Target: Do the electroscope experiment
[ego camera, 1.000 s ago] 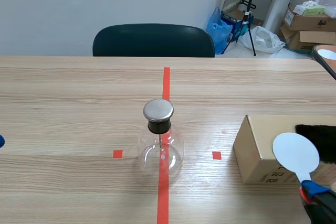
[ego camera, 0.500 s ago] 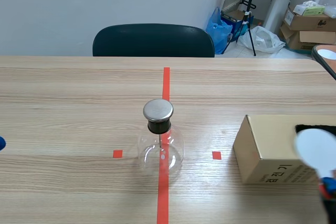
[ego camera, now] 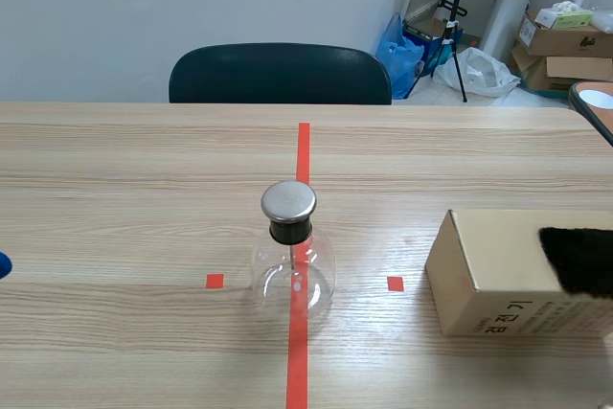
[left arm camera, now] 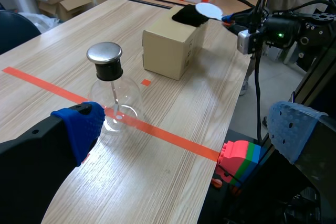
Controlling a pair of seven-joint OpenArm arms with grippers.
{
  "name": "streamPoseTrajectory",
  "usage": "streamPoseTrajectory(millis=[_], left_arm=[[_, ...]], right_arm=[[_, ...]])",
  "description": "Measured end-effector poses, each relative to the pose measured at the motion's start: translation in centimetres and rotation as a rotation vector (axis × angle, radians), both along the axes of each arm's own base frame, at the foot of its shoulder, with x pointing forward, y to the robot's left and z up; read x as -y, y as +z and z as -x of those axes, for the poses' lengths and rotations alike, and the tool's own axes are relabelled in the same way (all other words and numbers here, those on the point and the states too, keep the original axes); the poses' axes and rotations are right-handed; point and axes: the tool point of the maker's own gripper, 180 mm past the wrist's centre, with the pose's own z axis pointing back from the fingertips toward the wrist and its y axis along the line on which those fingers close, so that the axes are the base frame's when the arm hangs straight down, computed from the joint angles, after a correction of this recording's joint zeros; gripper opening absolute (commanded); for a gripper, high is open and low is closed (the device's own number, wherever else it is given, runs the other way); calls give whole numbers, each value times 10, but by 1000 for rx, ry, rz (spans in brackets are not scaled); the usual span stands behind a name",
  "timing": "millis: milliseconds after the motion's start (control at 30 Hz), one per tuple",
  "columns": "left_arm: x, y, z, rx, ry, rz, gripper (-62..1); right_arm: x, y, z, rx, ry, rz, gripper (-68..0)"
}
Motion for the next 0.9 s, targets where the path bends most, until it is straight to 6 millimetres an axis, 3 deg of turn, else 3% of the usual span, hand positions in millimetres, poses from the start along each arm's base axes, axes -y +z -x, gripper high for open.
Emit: streamPoseTrajectory(millis=[67,167,233,300,400,467,533,633,700,767,900], left_arm=[[0,0,0,0,0,0,14],[0,0,0,0,0,0,14],[0,1,-1,-1,3,4,14],[0,2,-1,-1,9,10,14],[0,2,-2,-1,9,11,14],[0,2,-2,-1,10,11,14],[0,2,-2,-1,10,11,14],[-1,2,-2,-1,10,11,14],[-1,2,-2,0,10,11,14],[-1,2,-2,5,14,8,14],[-1,2,-2,5,14,7,14]], right_arm=[[-17,-1,-1,-10,102,-14,-658],[-67,-4,5,-33,383,-52,-658],[-76,-4,7,-33,417,-66,-658],[-59,-4,2,-22,310,-53,-658],[-5,1,-2,12,2,-14,-658],[3,2,-1,9,-22,-1,-658],[-15,2,-2,-1,101,-10,-658],[-68,0,6,-29,433,-44,-658],[-81,-1,10,-36,510,-59,-658],[-66,-1,4,-30,420,-45,-658],[9,5,-3,14,-28,14,-658]])
